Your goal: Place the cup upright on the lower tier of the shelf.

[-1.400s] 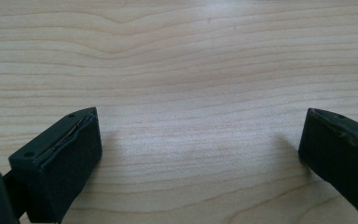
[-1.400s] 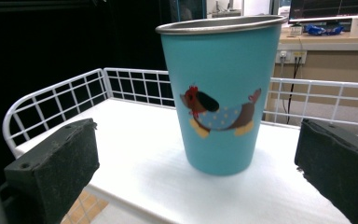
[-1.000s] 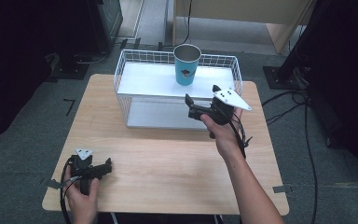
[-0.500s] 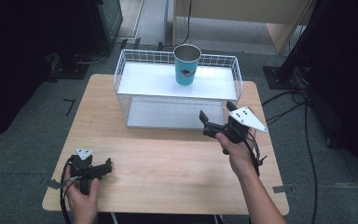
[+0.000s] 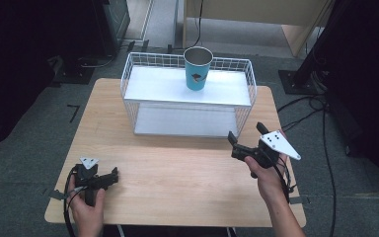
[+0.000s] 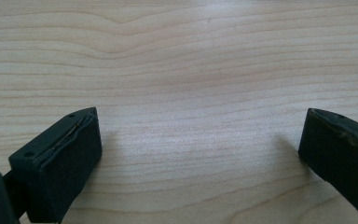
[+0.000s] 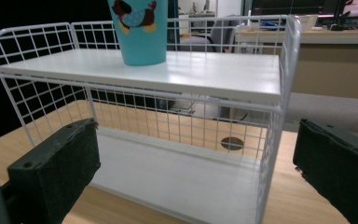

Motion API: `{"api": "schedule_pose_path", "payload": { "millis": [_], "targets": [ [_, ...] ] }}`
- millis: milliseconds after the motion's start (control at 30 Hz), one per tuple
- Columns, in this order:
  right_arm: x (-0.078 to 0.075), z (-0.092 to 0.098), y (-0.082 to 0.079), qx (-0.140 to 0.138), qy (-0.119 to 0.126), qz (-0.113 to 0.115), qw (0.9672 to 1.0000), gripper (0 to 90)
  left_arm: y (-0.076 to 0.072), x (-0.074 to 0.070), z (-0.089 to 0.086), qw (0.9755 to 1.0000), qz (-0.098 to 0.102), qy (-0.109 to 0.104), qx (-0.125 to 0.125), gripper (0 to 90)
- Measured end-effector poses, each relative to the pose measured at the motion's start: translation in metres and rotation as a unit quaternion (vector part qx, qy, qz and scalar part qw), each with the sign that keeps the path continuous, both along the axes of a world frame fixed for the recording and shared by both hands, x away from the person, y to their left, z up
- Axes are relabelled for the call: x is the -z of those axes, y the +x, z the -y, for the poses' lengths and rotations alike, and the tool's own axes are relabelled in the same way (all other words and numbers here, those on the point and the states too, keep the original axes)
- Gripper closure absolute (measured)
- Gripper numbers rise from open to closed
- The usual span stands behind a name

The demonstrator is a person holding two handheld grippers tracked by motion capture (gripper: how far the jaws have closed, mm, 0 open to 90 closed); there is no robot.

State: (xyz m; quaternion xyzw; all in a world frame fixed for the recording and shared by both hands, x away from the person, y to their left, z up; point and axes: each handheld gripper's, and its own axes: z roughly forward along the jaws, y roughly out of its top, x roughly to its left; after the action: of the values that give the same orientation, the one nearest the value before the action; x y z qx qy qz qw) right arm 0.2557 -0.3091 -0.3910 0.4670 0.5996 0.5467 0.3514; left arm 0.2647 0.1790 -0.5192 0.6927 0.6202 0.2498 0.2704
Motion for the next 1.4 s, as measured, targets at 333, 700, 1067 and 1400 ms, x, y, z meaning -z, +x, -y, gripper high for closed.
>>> {"api": "schedule_pose_path", "payload": {
  "millis": [333,700,1067,1400],
  "targets": [
    [0.022,0.019,-0.015,0.017,-0.001,-0.019,0.9997,0.3,0.000,0.000,0.000,1.0000,0.000,0.000,0.000,0.0],
    [0.049,0.035,-0.028,0.040,-0.008,-0.044,0.9982,1.6,0.000,0.000,0.000,1.0000,0.000,0.000,0.000,0.0],
    [0.075,0.054,-0.042,0.062,-0.007,-0.070,0.9956,1.7,0.000,0.000,0.000,1.0000,0.000,-0.001,0.000,0.0],
    [0.099,0.065,-0.052,0.075,-0.016,-0.101,0.9919,1.7,0.000,0.000,0.000,1.0000,0.000,-0.001,0.000,0.0]
  ]
}}
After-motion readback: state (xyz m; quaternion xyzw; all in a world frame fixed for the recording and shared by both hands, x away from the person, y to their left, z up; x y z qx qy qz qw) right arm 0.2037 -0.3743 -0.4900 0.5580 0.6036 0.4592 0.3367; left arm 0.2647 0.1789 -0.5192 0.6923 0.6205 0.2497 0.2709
